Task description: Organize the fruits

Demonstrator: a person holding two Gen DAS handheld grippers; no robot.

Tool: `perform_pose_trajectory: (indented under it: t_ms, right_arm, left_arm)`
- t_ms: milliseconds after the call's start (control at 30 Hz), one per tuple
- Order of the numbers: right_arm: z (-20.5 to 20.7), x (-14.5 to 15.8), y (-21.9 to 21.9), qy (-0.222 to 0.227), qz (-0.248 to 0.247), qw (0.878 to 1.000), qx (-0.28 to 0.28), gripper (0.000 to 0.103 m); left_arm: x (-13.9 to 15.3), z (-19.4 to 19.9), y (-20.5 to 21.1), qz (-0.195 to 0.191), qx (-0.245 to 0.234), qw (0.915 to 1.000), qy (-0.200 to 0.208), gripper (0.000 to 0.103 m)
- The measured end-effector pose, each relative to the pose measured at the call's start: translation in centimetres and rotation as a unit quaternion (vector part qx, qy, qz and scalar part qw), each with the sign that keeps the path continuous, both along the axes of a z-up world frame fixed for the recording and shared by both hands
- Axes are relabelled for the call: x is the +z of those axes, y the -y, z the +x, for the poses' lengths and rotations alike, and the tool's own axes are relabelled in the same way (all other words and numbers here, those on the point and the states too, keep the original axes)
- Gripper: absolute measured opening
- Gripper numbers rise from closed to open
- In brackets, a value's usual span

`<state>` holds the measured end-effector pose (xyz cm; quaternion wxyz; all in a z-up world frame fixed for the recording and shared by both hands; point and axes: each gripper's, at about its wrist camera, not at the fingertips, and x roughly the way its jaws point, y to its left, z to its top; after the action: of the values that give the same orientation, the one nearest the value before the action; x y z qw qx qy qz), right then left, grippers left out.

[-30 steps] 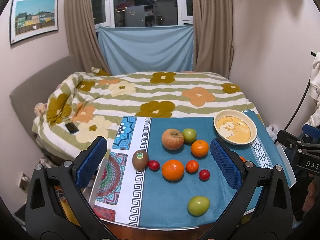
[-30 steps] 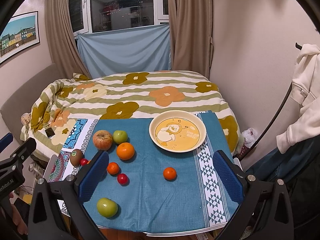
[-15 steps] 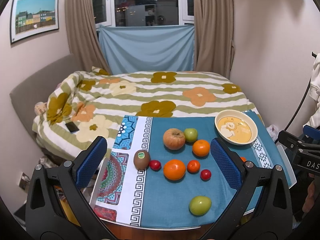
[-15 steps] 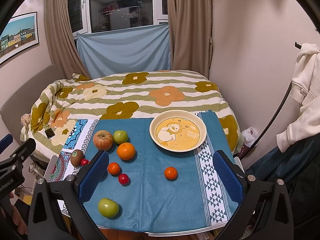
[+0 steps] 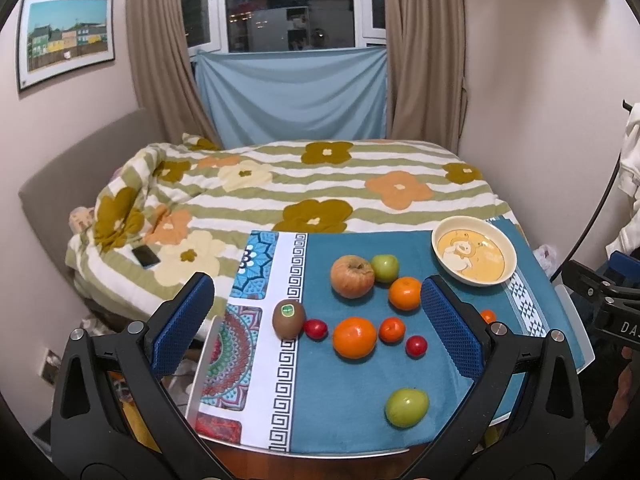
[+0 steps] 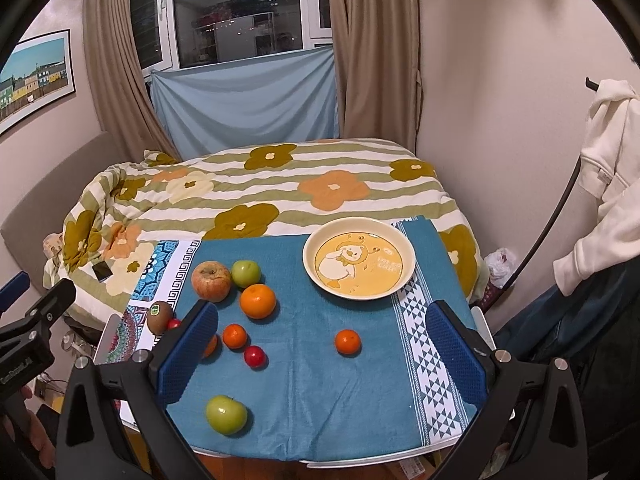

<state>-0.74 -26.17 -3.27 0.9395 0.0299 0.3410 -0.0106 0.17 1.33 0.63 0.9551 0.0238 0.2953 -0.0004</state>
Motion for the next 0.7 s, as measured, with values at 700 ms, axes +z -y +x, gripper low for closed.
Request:
perform_pose_trajectory:
  t_ms: [700]
  right_arm:
    - [1.8,-7.2,4.8,-0.065,-0.012,0.996,0.062,0.103]
  left_arm:
    - [-9.2,-0.2,4.5,-0.020,0.000,0.9926,-0.120,0.103]
